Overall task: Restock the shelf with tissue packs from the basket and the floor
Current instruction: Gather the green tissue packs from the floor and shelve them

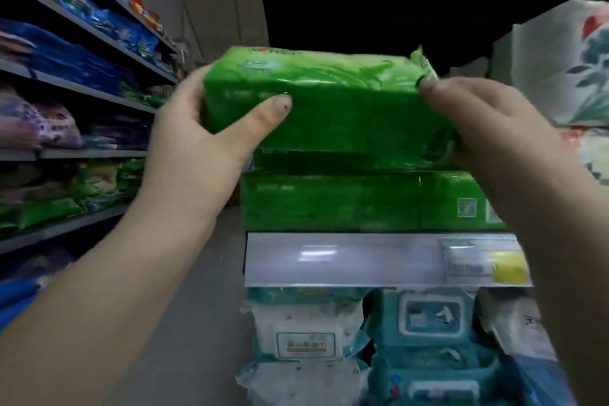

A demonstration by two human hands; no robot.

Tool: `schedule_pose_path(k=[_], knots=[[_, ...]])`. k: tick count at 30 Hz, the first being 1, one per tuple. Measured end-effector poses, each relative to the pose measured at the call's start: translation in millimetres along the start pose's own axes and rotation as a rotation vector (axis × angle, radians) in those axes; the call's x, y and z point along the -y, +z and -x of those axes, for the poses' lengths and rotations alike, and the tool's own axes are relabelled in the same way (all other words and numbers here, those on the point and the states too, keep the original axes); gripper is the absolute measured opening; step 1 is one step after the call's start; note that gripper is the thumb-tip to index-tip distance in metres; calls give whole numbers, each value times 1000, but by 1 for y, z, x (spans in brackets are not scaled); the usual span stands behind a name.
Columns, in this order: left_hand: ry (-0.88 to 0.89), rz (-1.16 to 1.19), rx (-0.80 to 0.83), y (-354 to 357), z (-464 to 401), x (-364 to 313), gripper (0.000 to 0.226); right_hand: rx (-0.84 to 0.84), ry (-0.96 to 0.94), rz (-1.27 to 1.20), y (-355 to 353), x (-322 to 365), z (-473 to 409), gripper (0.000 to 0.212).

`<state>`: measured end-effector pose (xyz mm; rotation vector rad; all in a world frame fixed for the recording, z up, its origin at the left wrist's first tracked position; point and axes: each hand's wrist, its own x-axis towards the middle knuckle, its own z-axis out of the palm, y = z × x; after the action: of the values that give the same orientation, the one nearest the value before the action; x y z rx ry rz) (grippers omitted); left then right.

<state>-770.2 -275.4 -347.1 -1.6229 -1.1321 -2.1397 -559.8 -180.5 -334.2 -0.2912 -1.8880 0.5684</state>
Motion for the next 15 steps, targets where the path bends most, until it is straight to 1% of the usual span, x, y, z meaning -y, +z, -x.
schedule_pose_path(k=[1, 2, 3, 4, 6, 8, 10, 12, 15], knots=[[-28, -12, 9, 5, 0, 2, 34, -57, 32, 82, 11, 0, -6, 38], [-59, -22, 17, 7, 0, 6, 33, -26, 37, 151, 12, 2, -11, 34], [-93, -13, 23, 10, 1, 11, 32, -35, 60, 208, 15, -6, -10, 32], [-124, -13, 21, 11, 3, 16, 30, -56, 64, 211, 15, -11, -11, 32], [-199, 7, 14, 16, 7, 24, 27, -82, 62, 249, 15, -19, -19, 38], [-244, -26, 2, 19, 11, 32, 29, -110, 28, 317, 21, -27, -18, 49], [-227, -64, 18, 20, 14, 35, 35, -161, 14, 354, 22, -35, -18, 50], [-208, -104, 24, 22, 17, 37, 42, -196, 13, 392, 24, -39, -20, 45], [-174, -162, -5, 22, 22, 41, 51, -194, 16, 449, 24, -44, -20, 44]])
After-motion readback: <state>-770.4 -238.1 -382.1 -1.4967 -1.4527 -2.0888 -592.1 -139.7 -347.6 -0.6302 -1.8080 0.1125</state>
